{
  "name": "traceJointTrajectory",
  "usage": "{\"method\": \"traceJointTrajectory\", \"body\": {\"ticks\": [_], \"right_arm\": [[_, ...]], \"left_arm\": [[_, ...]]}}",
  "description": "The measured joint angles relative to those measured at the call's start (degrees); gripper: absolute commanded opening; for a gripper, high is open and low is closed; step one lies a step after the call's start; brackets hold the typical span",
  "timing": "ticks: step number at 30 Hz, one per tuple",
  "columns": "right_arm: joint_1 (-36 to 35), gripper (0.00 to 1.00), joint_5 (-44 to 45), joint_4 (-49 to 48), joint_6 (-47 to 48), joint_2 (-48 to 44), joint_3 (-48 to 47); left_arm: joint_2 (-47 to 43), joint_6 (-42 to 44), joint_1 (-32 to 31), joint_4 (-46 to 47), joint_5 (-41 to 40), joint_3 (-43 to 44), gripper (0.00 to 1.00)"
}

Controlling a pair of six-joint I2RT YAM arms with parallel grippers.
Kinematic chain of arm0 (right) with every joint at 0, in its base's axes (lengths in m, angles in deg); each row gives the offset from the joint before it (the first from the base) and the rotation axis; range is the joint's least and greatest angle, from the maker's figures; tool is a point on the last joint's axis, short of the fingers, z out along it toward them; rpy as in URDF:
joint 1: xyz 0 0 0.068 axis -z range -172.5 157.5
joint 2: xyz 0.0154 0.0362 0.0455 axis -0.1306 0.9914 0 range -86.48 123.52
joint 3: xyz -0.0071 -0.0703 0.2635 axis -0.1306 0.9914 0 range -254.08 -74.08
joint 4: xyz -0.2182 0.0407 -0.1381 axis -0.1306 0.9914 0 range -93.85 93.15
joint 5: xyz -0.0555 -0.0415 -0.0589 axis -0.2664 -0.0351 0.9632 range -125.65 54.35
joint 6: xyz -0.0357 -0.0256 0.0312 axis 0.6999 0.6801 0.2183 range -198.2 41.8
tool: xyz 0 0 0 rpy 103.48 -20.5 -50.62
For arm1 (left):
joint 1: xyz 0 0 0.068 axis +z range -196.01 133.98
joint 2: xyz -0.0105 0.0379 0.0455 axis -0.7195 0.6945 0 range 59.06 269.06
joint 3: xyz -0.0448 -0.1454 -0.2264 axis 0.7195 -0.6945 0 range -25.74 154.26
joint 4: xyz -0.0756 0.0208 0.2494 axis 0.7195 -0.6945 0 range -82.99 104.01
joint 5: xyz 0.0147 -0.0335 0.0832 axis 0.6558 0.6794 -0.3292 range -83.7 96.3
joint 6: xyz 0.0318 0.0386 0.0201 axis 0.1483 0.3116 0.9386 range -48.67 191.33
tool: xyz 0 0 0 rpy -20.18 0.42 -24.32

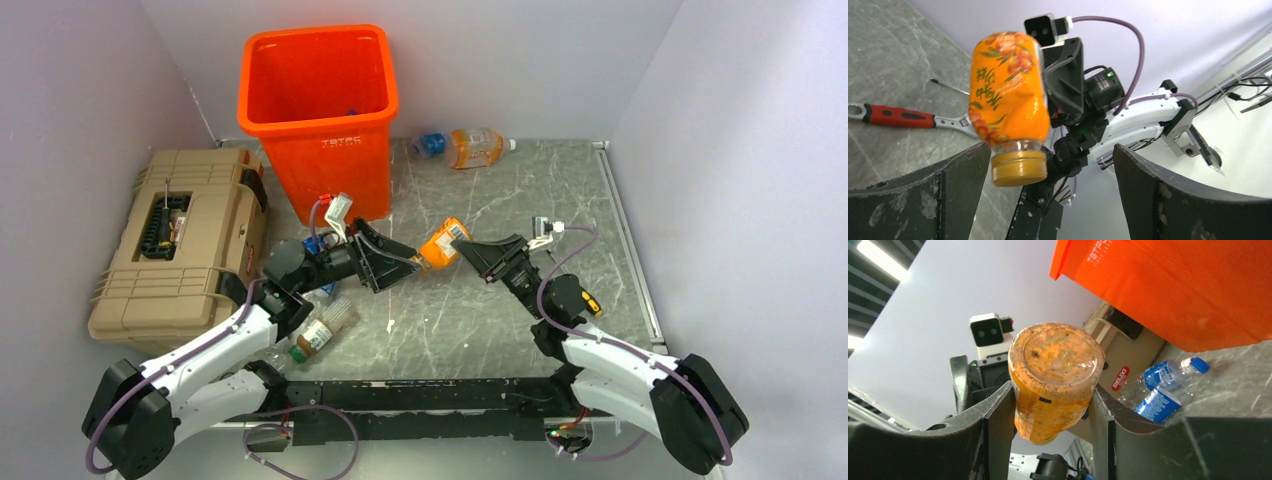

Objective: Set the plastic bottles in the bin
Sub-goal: Place the plastic bottle in the trash bin.

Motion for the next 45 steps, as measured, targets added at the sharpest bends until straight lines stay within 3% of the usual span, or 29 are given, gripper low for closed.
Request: {"method": "traceJointTrajectory", "body": {"ticks": [6,10,19,24,25,28,29,33,38,42,45], "right_arm": [[-0.85,0.24,0.57,-3.96,-1.4,1.51,-0.07],[-1.62,0.24,0.72,-5.11,-1.57,2.64,-0.24],[-2.29,0.24,1.14,-7.15,-1.79,4.83,-0.5],[-2.36,0.28,1.55,-7.06,-1.01,4.72,-0.5],[-2.36,0.39,1.53,-6.99,-0.94,4.68,-0.5],[-2.36,0.87,1.09,-5.35,-0.57,3.98,-0.85],[-2.29,0.98,0.74,-3.65,-0.2,3.37,-1.4],[-1.97,1.0,-1.36,14.03,4.87,-3.91,-7.17],[-1.84,1.0,-2.16,38.25,16.98,-16.65,-18.1],[-1.68,1.0,-4.09,53.68,27.78,-23.08,-26.18],[-1.64,1.0,-8.11,62.05,34.69,-23.39,-32.13]], "left_arm": [[0.0,2.93,-1.7,-4.31,-2.47,0.0,0.95],[-0.02,3.82,-2.49,-5.7,-4.17,0.0,0.83],[-0.22,6.14,-3.48,-7.58,-6.75,0.0,0.35],[-0.22,6.01,-3.5,-7.63,-7.13,0.0,0.0],[-0.22,6.05,-3.5,-7.63,-7.1,0.0,0.0],[-0.24,6.38,-3.5,-8.39,-6.99,0.15,0.0],[-0.39,7.23,-3.5,-9.88,-7.13,0.7,0.0],[-2.58,15.26,-3.91,-23.47,-9.05,7.3,0.0],[-5.6,32.63,-4.02,-45.13,-13.57,24.44,0.0],[-5.51,52.24,-4.02,-59.95,-11.58,37.24,0.0],[-5.66,67.6,-4.26,-69.77,-6.95,40.0,0.0]]}}
